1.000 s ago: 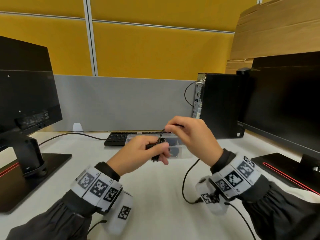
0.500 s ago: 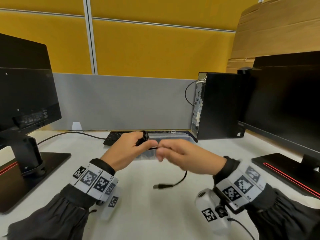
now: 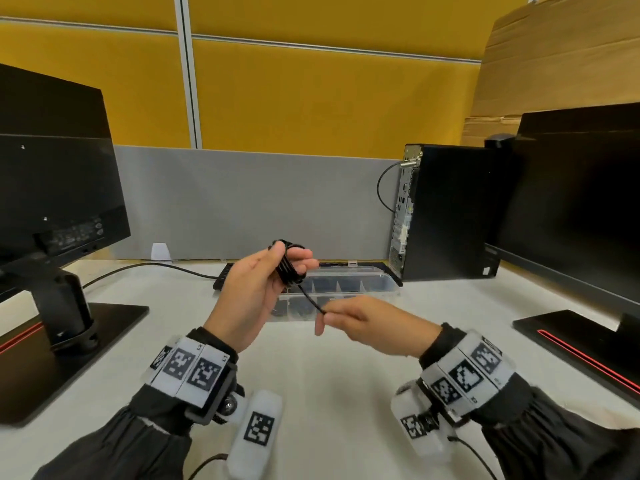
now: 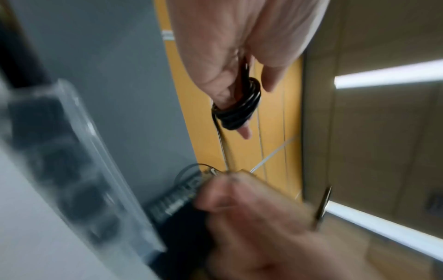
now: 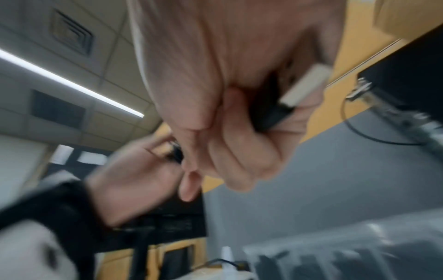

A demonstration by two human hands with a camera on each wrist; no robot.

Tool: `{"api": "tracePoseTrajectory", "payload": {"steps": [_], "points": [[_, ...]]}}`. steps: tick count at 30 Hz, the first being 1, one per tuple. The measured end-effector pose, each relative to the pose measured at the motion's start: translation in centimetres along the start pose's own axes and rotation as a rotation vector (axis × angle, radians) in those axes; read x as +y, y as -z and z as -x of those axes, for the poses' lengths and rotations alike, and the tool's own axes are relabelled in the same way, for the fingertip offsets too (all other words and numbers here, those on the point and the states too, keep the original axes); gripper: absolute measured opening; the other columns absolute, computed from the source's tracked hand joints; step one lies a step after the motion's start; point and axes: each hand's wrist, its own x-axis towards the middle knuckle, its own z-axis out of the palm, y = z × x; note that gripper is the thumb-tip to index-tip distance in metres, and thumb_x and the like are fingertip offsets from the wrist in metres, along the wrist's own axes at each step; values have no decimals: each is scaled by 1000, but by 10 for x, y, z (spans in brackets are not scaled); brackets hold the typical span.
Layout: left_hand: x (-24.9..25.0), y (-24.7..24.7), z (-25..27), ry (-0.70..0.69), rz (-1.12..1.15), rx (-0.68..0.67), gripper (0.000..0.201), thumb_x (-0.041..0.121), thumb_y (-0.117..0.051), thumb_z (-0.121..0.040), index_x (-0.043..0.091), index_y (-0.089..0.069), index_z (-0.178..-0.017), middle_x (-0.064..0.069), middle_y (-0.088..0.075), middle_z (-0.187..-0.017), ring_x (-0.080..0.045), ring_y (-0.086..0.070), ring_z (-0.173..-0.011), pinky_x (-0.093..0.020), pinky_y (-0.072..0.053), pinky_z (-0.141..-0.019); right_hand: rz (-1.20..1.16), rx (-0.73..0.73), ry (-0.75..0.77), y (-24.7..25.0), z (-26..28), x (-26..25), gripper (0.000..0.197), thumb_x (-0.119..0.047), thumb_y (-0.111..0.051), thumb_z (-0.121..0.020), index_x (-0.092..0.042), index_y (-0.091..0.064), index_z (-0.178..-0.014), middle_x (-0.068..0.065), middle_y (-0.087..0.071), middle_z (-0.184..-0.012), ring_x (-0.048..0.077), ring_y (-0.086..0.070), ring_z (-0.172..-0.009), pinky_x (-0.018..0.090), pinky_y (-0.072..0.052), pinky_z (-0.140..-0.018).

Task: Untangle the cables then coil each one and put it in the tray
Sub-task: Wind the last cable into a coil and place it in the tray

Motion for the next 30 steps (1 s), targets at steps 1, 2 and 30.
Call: {"api": "tracePoseTrajectory", "payload": {"steps": [1, 2, 30], "points": [[-5, 3, -3, -10, -101, 31, 35, 26, -41, -96, 3, -66, -89, -9, -72, -85, -22, -68, -90, -29, -51, -86, 44, 13, 30, -1, 5, -8, 26, -28, -37, -101, -22, -61, -97, -17, -45, -63, -6, -45, -59, 11, -34, -58], [-11, 5, -4, -30, -228, 40, 37, 32, -41, -97, 6, -66, -90, -7, -73, -86, -22, -68, -92, -33, -49, -90, 135, 44, 58, -2, 9, -15, 27, -29, -35, -101, -20, -60, -97, -16, -46, -67, -3, -46, -63, 13, -34, -59], [-39, 12, 8, 248, -94, -88, 40, 33, -62, -82, -1, -57, -102, 3, -62, -68, -7, -59, -67, -20, -52, -68, -415, 429, 54, -27, -23, 9, 23, -31, -53, -92, -13, -54, -79, -11, -46, -49, 4, -37, -45, 14, -27, -48]]}}
